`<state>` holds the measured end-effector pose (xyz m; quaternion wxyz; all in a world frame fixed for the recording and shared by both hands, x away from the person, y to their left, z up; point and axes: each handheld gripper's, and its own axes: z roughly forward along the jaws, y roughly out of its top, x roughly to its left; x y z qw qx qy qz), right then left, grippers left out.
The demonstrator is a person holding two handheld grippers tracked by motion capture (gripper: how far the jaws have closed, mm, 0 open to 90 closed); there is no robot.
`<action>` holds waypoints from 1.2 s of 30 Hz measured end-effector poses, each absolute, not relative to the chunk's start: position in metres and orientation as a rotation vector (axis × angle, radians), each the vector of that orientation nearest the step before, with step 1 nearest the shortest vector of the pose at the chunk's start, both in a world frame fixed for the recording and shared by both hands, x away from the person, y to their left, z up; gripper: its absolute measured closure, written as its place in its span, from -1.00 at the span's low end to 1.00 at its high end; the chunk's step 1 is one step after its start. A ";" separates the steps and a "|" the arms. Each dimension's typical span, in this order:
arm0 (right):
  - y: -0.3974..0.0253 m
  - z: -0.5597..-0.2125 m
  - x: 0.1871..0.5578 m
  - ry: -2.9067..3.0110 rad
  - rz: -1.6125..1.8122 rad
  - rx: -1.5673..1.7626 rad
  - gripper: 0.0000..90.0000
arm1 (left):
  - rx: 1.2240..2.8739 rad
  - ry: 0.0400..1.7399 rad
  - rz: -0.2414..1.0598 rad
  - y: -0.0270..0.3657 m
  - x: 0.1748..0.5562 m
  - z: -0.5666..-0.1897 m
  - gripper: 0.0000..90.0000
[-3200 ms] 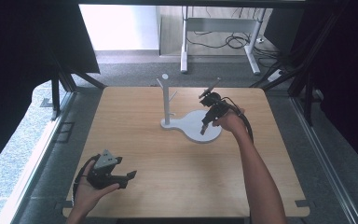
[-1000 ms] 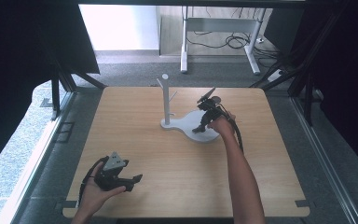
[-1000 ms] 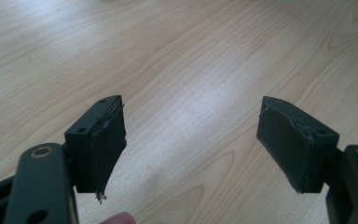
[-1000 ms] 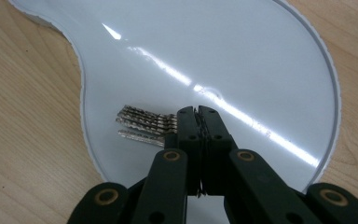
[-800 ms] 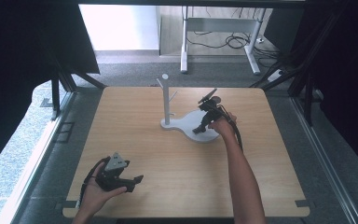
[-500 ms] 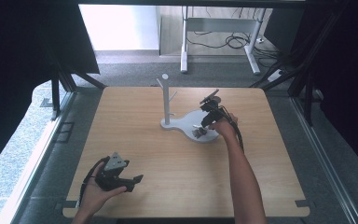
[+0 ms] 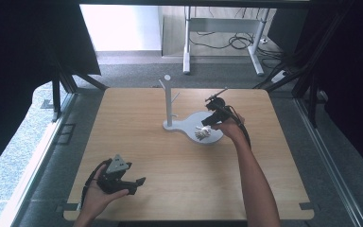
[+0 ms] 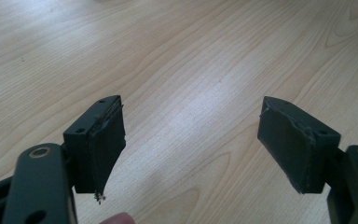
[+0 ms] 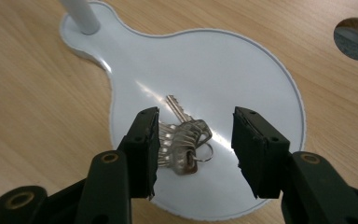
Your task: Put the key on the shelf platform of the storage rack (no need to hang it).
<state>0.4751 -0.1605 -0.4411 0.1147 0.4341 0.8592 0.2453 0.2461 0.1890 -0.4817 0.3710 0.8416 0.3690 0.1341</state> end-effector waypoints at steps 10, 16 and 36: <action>-0.179 -0.428 0.436 2.516 0.810 1.221 0.02 | 2.158 0.943 0.345 0.186 0.245 -0.482 -0.48; -0.190 -0.430 0.409 2.504 0.823 1.172 0.00 | 2.159 0.937 0.353 0.184 0.245 -0.482 -0.48; -0.251 -0.470 0.307 2.364 0.955 1.192 0.00 | 2.166 0.927 0.354 0.180 0.242 -0.481 -0.49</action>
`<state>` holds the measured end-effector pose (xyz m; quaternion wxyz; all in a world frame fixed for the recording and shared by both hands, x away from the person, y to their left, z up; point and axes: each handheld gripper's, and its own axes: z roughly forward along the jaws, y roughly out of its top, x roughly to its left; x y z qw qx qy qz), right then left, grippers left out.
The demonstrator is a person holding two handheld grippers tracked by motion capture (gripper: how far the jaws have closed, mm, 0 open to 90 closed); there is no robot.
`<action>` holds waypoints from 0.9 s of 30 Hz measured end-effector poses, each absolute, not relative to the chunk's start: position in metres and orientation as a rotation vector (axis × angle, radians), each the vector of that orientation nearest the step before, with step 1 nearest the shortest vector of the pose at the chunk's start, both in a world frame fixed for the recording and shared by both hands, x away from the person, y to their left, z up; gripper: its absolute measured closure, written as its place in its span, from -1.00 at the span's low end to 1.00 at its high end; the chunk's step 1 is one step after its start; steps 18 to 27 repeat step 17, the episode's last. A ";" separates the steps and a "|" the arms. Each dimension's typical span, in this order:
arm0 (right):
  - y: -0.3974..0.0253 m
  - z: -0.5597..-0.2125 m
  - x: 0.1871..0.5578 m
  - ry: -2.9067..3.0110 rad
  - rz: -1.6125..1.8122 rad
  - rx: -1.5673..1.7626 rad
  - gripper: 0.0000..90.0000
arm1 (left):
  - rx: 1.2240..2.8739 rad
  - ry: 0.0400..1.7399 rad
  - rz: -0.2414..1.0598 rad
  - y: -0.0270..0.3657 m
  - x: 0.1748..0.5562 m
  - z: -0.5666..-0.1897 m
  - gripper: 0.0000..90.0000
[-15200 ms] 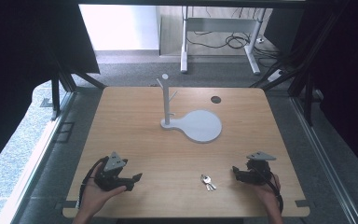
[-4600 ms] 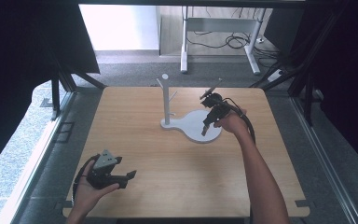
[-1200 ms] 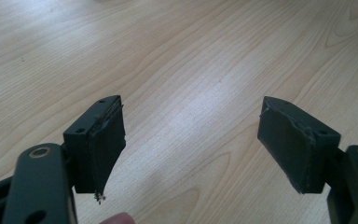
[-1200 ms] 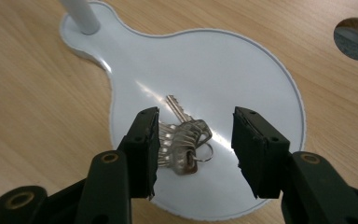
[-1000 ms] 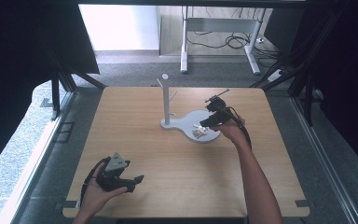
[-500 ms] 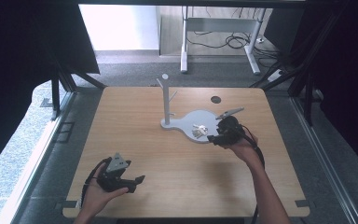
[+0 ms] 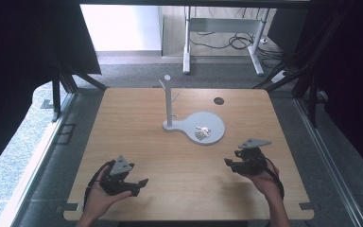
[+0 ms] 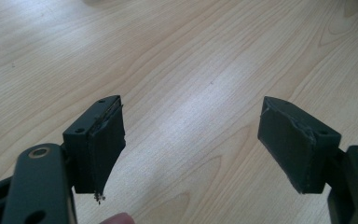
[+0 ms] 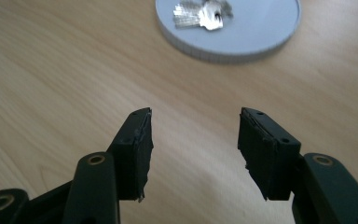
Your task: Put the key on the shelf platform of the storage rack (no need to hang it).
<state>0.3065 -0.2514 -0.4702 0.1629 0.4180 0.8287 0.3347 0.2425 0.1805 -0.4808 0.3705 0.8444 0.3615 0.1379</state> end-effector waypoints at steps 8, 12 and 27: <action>-0.272 -0.490 0.282 2.375 0.922 1.209 0.01 | 2.166 0.928 0.357 0.181 0.243 -0.480 -0.49; -0.274 -0.490 0.279 2.354 0.951 1.212 0.00 | 2.165 0.928 0.359 0.181 0.243 -0.479 -0.49; -0.273 -0.494 0.280 2.328 0.960 1.211 -0.07 | 2.177 0.911 0.357 0.178 0.242 -0.480 -0.49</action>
